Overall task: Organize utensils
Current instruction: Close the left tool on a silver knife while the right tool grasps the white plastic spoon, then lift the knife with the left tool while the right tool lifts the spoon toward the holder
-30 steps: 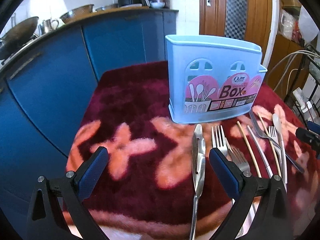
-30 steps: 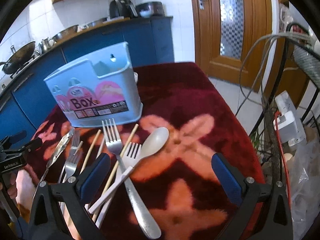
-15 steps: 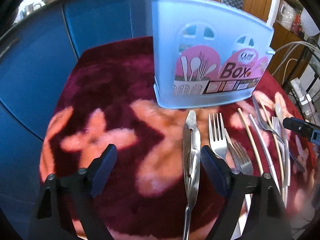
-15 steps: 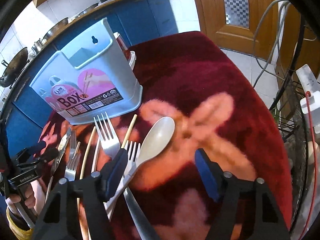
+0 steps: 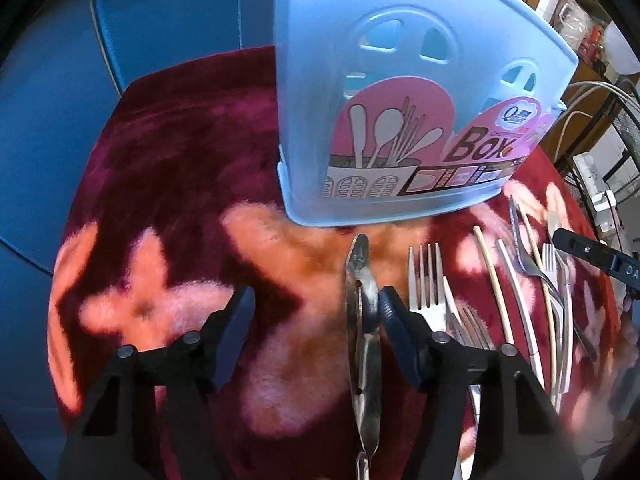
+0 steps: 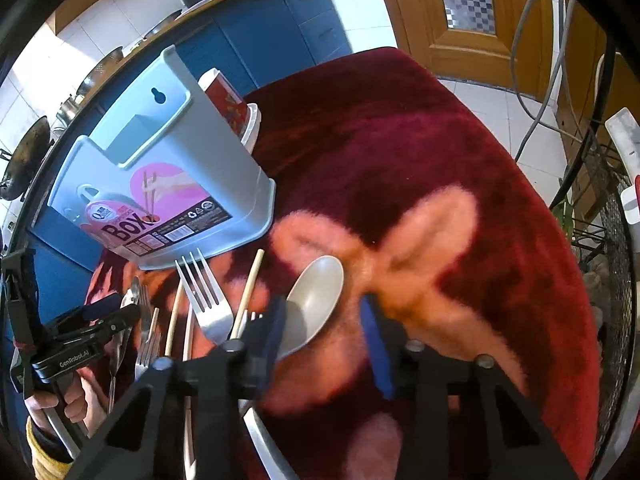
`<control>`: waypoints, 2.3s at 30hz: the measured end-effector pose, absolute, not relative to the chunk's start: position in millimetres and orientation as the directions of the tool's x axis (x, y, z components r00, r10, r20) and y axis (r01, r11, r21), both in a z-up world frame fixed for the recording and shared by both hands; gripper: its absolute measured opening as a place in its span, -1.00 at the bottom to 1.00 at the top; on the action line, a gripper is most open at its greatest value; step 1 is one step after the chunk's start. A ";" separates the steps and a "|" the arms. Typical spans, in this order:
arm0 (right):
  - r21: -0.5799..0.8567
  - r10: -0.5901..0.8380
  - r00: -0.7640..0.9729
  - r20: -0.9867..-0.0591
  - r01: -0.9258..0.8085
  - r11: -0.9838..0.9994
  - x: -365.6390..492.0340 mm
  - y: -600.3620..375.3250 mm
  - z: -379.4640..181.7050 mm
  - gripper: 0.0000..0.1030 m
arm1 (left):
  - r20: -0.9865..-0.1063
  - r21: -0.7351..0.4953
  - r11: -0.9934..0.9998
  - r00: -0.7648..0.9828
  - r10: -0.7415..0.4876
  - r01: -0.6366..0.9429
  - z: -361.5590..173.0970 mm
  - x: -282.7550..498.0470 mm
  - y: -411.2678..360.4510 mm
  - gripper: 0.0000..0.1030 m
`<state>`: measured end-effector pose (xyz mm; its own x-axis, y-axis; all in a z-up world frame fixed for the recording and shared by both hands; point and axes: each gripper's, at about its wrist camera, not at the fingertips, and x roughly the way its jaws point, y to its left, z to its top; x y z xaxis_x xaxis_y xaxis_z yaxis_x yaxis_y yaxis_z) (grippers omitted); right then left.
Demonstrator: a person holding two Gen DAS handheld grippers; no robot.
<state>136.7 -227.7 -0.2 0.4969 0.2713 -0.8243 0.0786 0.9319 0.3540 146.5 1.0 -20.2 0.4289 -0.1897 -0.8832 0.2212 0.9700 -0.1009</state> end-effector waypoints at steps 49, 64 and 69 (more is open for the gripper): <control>0.321 0.344 0.689 -0.638 -0.168 0.932 87.8 -186.9 84.8 -0.92 | -0.756 -0.309 0.919 0.524 -0.393 0.245 29.0 114.8 24.2 -1.00; 0.230 0.266 0.853 -0.449 -0.177 0.957 86.3 -180.4 156.7 -0.92 | -0.473 -0.311 0.912 0.788 -0.394 0.268 147.5 94.4 35.7 -1.00; 0.203 0.242 0.884 -0.401 -0.172 0.964 97.5 -177.5 178.1 -0.92 | -0.404 -0.282 0.926 0.845 -0.350 0.249 186.1 105.4 42.7 -1.00</control>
<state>97.5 -177.5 178.1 0.8835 0.2419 -0.4011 -0.1720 0.9640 0.2026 105.4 42.7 186.1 0.8452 -0.3504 -0.4035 0.2494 0.9264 -0.2821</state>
